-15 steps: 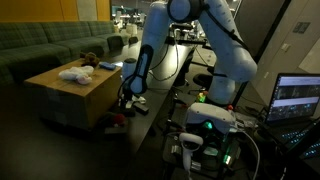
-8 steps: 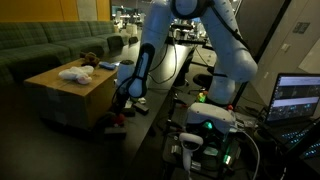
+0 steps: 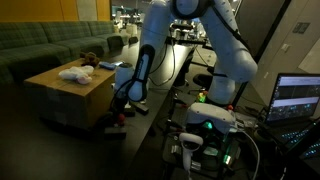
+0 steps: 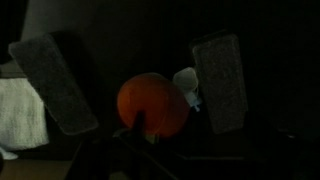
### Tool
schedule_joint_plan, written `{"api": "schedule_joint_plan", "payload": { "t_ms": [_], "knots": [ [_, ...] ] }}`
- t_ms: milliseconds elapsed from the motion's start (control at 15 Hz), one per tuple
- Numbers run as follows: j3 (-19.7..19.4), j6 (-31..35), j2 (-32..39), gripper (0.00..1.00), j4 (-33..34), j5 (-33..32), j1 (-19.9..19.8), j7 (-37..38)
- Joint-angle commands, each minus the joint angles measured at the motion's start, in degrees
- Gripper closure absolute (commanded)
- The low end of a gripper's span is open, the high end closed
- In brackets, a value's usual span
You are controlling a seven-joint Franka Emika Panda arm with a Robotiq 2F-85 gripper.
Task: Put the white towel on the table, then the blue sponge on the box, the right duster on the table, the moose doll on the box, the duster on the table, the turnip plushie on the box, the plastic on the table and finally the first left duster on the box
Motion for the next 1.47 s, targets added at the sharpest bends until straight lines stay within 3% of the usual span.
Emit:
{"api": "schedule_joint_plan", "payload": {
  "t_ms": [0, 800, 1133, 1200, 1400],
  "knots": [
    [-0.11, 0.36, 1.81, 0.00, 1.45, 0.38, -0.31, -0.02],
    [1.15, 0.09, 6.88, 0.00, 5.82, 0.57, -2.94, -0.64],
    [-0.78, 0.74, 9.20, 0.00, 8.04, 0.68, -2.21, 0.19],
    [-1.38, 0.85, 9.76, 0.03, 8.55, 0.69, -1.79, 0.40],
    [-3.46, 1.12, 11.15, 0.29, 9.83, 0.72, -0.66, 0.97]
  ]
}}
